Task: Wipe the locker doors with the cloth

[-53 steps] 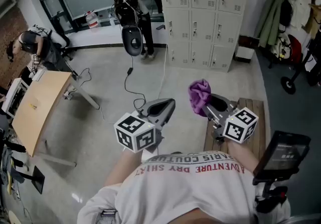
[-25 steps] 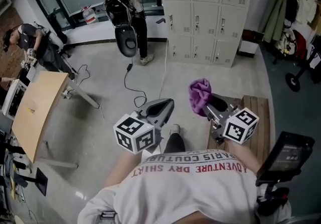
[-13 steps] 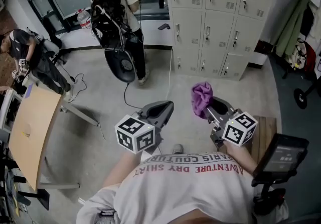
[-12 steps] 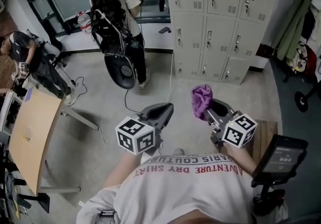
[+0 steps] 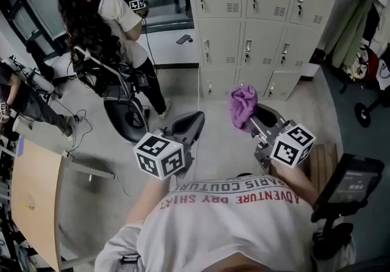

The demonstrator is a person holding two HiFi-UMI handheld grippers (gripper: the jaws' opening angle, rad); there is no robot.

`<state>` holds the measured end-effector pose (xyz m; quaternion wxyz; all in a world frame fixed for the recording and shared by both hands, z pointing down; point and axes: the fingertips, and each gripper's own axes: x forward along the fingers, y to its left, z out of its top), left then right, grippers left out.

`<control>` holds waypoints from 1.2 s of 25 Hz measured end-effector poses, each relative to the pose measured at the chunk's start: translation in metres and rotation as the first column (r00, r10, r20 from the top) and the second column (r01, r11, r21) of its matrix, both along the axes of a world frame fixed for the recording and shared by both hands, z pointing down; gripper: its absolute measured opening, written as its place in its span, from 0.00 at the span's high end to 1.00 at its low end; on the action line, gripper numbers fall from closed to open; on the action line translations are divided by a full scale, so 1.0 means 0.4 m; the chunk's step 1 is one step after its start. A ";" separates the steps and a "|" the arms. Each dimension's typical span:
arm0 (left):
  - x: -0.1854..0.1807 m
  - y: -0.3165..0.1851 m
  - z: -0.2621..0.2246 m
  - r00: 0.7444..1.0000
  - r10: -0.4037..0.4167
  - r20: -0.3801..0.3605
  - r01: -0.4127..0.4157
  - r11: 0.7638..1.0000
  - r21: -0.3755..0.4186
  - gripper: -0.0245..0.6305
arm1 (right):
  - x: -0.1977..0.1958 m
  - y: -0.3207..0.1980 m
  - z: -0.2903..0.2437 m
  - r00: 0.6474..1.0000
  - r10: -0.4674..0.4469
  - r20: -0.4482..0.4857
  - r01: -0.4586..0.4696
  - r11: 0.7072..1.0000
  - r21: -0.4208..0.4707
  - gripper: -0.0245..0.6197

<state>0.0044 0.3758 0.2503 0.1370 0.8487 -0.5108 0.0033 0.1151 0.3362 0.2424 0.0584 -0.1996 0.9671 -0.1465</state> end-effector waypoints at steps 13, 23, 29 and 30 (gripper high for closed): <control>-0.030 -0.386 0.115 0.999 0.047 -0.003 -0.047 0.996 -0.077 0.96 | -0.053 -0.379 0.129 0.999 0.035 0.007 -0.034 0.993 -0.114 0.84; -0.078 -0.828 0.079 0.997 0.071 -0.007 -0.072 0.995 -0.072 0.96 | -0.094 -0.828 0.077 0.995 0.089 0.039 -0.086 0.992 -0.090 0.84; -0.159 -0.972 -0.016 1.000 0.023 0.013 -0.024 1.000 0.014 0.96 | -0.146 -0.968 -0.024 0.993 0.104 0.057 -0.105 0.994 0.006 0.84; -0.171 -0.986 -0.021 1.000 0.013 0.018 -0.013 1.000 0.021 0.96 | -0.157 -0.978 -0.034 0.993 0.100 0.055 -0.101 0.995 0.024 0.84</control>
